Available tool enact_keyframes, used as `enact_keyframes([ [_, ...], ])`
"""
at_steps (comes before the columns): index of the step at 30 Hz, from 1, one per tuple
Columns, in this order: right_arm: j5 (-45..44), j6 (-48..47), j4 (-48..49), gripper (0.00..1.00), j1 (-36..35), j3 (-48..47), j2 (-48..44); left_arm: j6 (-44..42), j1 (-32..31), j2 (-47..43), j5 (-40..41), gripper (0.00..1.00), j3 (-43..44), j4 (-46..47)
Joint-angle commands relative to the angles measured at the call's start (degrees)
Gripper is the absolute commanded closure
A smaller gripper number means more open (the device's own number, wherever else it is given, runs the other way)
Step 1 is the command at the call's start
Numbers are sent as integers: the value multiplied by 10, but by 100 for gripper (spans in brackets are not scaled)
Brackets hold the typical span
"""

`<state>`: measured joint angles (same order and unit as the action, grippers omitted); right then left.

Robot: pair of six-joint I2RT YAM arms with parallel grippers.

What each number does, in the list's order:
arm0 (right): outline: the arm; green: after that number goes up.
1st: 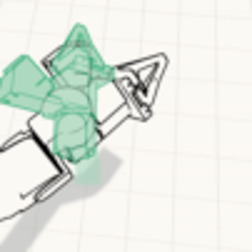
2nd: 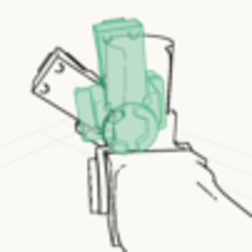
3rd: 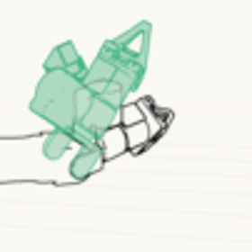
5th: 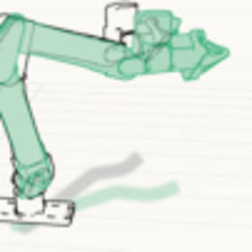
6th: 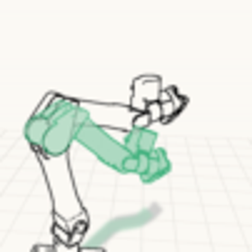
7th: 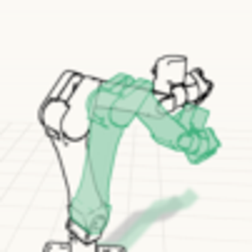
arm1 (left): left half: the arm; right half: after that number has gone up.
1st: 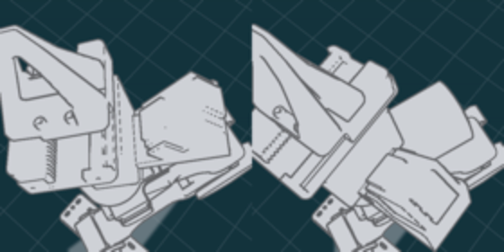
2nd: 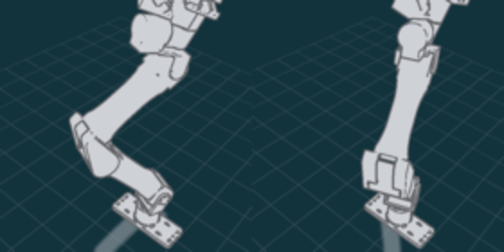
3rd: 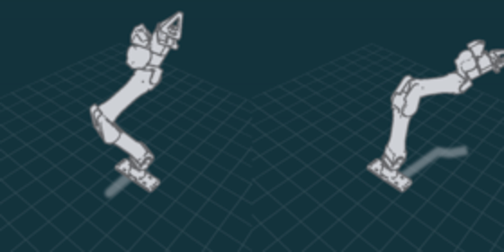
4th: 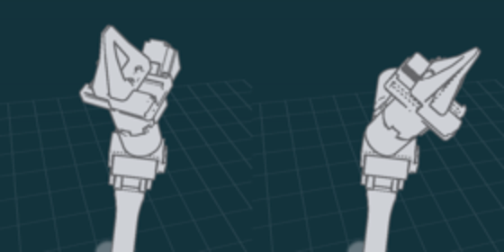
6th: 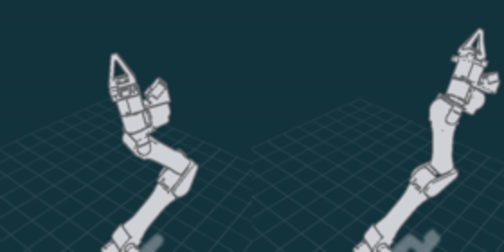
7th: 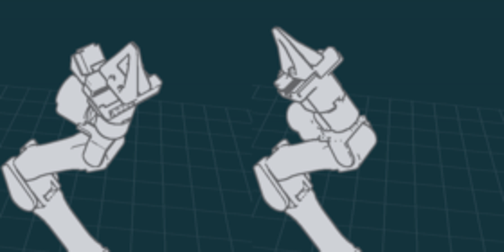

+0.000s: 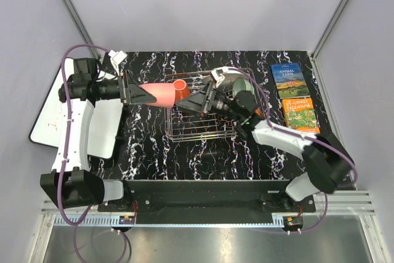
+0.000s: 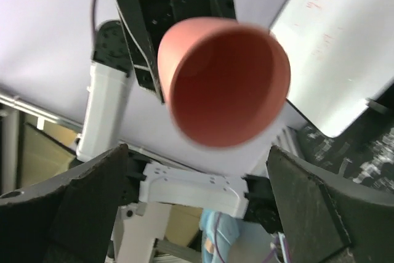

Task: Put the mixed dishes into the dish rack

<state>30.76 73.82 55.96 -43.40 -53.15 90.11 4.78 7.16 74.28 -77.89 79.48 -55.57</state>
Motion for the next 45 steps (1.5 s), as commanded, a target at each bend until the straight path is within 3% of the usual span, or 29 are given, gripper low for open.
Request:
enact_keyframes([
  [1,2,-113,-179,0,37,50,-119,-130,-27,7,126,100,69,-127],
  [2,-14,-138,-222,0,40,51,-164,-176,-54,26,157,100,84,-155],
  [7,-105,-308,-464,0,43,25,-295,-184,-138,31,383,100,54,-156],
  [13,-249,-395,-598,0,43,10,-439,-170,-255,67,551,100,73,-140],
  [20,-304,-403,-655,0,42,34,-533,-162,-310,149,615,100,134,-121],
  [29,-329,-388,-673,0,43,71,-568,-155,-372,221,682,100,140,-81],
  [45,-350,-377,-700,0,43,103,-613,-166,-394,301,777,100,109,-27],
])
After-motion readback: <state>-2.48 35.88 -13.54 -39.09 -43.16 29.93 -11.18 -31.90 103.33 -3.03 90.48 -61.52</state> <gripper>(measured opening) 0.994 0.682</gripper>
